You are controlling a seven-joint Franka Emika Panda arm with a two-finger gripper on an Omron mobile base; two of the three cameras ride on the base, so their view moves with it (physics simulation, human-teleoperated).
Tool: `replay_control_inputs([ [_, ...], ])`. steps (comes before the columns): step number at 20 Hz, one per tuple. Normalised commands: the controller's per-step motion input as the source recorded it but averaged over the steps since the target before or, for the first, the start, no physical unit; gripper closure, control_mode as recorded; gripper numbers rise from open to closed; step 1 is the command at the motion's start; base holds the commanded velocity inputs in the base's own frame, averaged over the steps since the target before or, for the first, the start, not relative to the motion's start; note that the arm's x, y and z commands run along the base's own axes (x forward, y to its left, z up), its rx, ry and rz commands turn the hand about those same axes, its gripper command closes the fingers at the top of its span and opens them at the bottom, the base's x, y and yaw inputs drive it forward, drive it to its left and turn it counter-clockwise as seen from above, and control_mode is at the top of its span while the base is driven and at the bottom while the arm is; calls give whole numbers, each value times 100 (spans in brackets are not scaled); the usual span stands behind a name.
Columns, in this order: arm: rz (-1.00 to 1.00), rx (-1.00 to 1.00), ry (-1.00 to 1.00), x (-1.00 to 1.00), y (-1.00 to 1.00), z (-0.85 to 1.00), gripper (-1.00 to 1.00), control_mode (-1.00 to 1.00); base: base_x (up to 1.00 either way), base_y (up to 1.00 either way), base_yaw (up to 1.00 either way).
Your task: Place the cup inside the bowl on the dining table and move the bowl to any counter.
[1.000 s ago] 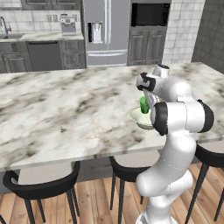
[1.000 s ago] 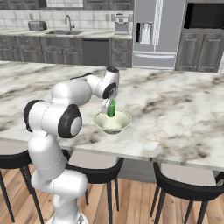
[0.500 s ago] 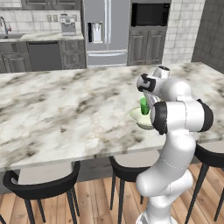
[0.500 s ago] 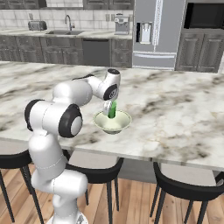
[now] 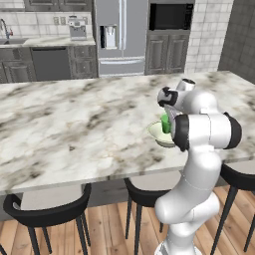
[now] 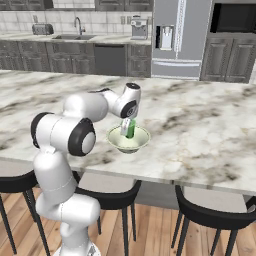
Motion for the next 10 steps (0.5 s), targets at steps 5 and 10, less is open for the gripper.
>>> replay_control_inputs([
  [5, 1, 0, 0, 0, -12, -22, 100, -100, 0, 0, 0],
  [10, 0, 0, 0, 0, -3, -17, 100, -100, 0, 0, 0],
])
